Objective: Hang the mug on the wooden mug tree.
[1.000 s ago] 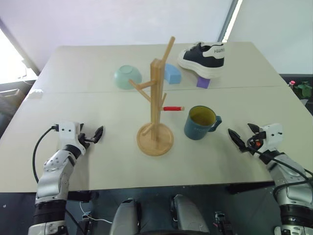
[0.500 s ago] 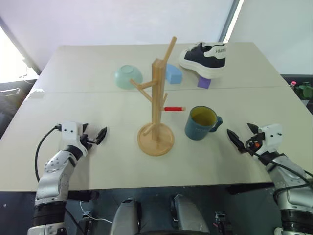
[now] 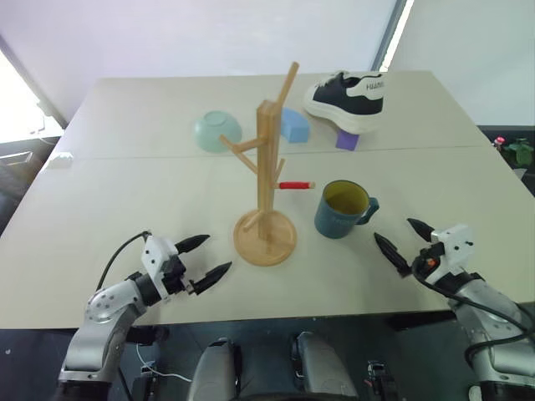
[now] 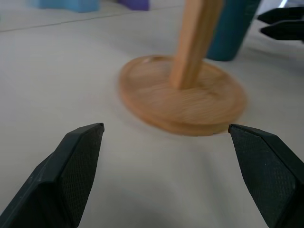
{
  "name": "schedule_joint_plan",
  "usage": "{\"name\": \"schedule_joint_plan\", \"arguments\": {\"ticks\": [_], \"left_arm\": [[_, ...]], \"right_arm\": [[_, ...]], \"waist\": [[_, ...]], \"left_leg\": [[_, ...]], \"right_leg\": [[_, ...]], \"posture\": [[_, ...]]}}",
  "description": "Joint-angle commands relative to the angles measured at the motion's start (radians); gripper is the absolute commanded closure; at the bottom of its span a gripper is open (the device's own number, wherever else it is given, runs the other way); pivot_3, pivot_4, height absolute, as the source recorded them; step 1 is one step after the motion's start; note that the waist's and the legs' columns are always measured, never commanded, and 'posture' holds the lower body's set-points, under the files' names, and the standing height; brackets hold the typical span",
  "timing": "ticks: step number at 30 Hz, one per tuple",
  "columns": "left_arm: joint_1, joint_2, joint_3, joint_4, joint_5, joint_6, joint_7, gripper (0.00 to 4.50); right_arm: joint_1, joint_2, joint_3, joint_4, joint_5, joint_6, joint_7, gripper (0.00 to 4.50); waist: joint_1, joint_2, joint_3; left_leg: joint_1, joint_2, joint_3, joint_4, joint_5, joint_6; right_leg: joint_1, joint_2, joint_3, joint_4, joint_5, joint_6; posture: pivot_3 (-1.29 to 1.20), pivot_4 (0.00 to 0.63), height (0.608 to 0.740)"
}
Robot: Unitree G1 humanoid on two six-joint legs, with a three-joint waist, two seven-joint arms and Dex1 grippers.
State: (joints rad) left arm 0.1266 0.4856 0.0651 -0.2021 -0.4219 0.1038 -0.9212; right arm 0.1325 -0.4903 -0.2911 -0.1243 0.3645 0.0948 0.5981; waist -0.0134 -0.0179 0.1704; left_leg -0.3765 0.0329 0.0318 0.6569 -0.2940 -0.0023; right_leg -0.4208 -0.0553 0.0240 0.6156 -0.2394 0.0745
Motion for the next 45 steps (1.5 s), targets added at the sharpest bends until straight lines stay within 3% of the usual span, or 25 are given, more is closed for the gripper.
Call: {"name": "schedule_joint_plan", "arguments": {"ticks": [1, 9, 21, 23, 25, 31, 39, 45], "left_arm": [[0.015, 0.021, -0.020, -0.061, -0.031, 0.011, -0.042, 0.00], [0.027, 0.041, -0.059, -0.133, -0.050, 0.043, -0.071, 0.00], [0.030, 0.027, -0.080, -0.094, -0.022, -0.018, -0.079, 0.00], [0.029, 0.027, -0.079, -0.088, -0.021, -0.029, -0.081, 0.00], [0.027, 0.027, -0.078, -0.082, -0.021, -0.037, -0.083, 0.00], [0.022, 0.031, -0.078, -0.072, -0.021, -0.048, -0.084, 0.00], [0.010, 0.028, -0.074, -0.066, -0.011, -0.053, -0.066, 0.00], [0.001, 0.034, -0.064, -0.062, -0.011, -0.049, -0.060, 0.00]], "right_arm": [[-0.038, 0.013, 0.008, -0.021, -0.010, -0.014, -0.023, 0.04], [-0.127, 0.052, 0.038, 0.052, -0.028, -0.027, -0.047, 0.04], [-0.191, 0.072, 0.027, 0.152, -0.006, -0.045, -0.039, 0.04], [-0.200, 0.078, 0.026, 0.171, 0.005, -0.043, -0.028, 0.55], [-0.205, 0.081, 0.028, 0.180, 0.014, -0.043, -0.013, 1.33], [-0.206, 0.091, 0.039, 0.162, 0.038, -0.043, 0.024, 4.46], [-0.169, 0.059, 0.070, 0.034, -0.010, -0.033, 0.025, 4.49], [-0.100, -0.155, 0.100, -0.234, -0.099, -0.003, 0.120, 4.49]], "waist": [[0.000, 0.000, 0.000], [0.002, 0.000, 0.000], [0.000, 0.000, 0.000], [-0.001, 0.000, 0.000], [-0.001, 0.000, 0.000], [0.000, 0.000, 0.000], [0.000, 0.000, 0.000], [0.002, 0.000, 0.000]], "left_leg": [[0.000, 0.000, 0.000, 0.000, 0.000, 0.000], [-0.003, 0.000, 0.001, 0.000, 0.000, 0.000], [-0.003, 0.000, 0.001, 0.000, 0.000, 0.000], [-0.002, 0.000, 0.001, 0.000, 0.000, 0.000], [-0.002, 0.000, 0.001, 0.000, 0.000, 0.000], [-0.001, 0.000, 0.001, 0.000, 0.000, 0.000], [-0.001, 0.000, 0.001, 0.000, 0.000, 0.000], [-0.001, -0.001, 0.002, 0.001, 0.000, 0.000]], "right_leg": [[0.000, 0.000, 0.000, 0.000, 0.000, 0.000], [-0.003, 0.004, 0.000, 0.000, 0.000, 0.000], [-0.003, 0.007, 0.000, 0.000, 0.000, 0.000], [-0.003, 0.007, 0.000, 0.001, 0.000, 0.000], [-0.003, 0.007, 0.001, 0.001, 0.000, 0.000], [-0.002, 0.007, 0.001, 0.002, 0.000, 0.000], [-0.002, 0.007, 0.001, 0.002, 0.000, 0.000], [-0.002, 0.007, 0.001, 0.002, 0.000, 0.000]], "posture": [[0.00, 0.150, 0.740], [0.00, 0.150, 0.740], [0.00, 0.150, 0.740], [0.00, 0.150, 0.740], [0.00, 0.150, 0.740], [0.00, 0.150, 0.740], [0.00, 0.150, 0.740], [0.00, 0.150, 0.740]]}}
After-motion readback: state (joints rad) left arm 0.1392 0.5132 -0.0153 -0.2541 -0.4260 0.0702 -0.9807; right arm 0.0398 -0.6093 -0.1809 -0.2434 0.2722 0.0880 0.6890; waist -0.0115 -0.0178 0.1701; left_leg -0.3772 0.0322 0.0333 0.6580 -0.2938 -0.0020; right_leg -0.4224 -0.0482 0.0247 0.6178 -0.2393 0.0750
